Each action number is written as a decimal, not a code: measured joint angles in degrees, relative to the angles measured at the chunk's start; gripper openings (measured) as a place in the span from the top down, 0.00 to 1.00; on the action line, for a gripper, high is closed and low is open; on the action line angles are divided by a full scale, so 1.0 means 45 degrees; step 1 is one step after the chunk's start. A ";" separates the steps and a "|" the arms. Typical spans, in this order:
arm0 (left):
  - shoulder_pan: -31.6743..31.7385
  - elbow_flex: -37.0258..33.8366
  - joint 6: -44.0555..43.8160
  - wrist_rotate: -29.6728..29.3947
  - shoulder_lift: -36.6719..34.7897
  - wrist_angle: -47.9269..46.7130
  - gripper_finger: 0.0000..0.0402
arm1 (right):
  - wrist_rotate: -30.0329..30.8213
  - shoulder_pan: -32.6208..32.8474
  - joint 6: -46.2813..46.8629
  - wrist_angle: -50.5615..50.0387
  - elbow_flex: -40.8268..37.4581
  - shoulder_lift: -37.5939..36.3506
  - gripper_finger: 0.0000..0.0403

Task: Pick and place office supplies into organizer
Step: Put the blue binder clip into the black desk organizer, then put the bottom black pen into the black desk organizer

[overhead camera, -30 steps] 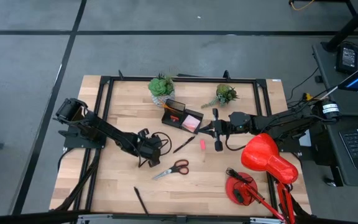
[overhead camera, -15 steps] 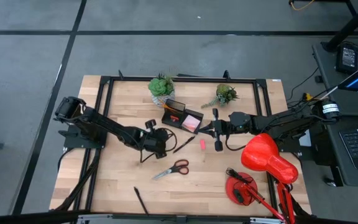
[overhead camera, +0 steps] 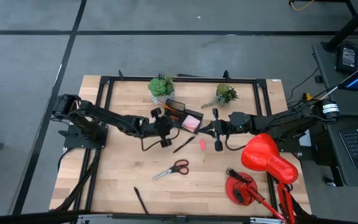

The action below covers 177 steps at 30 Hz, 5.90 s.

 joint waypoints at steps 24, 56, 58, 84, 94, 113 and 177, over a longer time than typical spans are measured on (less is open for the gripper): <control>0.2543 -0.0015 0.0641 0.1267 0.2309 0.1668 0.85 | 0.0000 0.0003 0.0013 -0.0137 0.0000 0.0000 0.97; 0.2658 -0.0002 -0.0262 0.2255 0.2158 0.1420 0.70 | -0.0002 0.0002 -0.0007 -0.0159 0.0000 0.0000 0.97; 0.2658 -0.0001 -0.0246 0.2585 0.1855 0.1337 0.69 | -0.0002 0.0003 -0.0002 -0.0159 0.0000 0.0000 0.97; -0.2458 0.0005 -0.1302 0.2918 -0.3121 -0.5733 0.89 | 0.0000 -0.0002 -0.0041 -0.0209 0.0000 0.0000 0.97; -0.4836 0.0005 -0.2092 0.3194 -0.3089 -0.5953 0.99 | 0.0000 -0.0002 0.0293 -0.0334 0.0000 0.0000 0.97; -0.7183 0.3037 -0.0511 0.3330 0.0594 -0.8480 0.98 | 0.0005 -0.0002 0.0945 -0.0252 0.0000 0.0000 0.97; -0.9845 0.4367 0.1222 0.5172 0.5338 -0.6320 0.66 | 0.0000 -0.0453 0.2029 -0.0616 0.0000 0.0000 0.97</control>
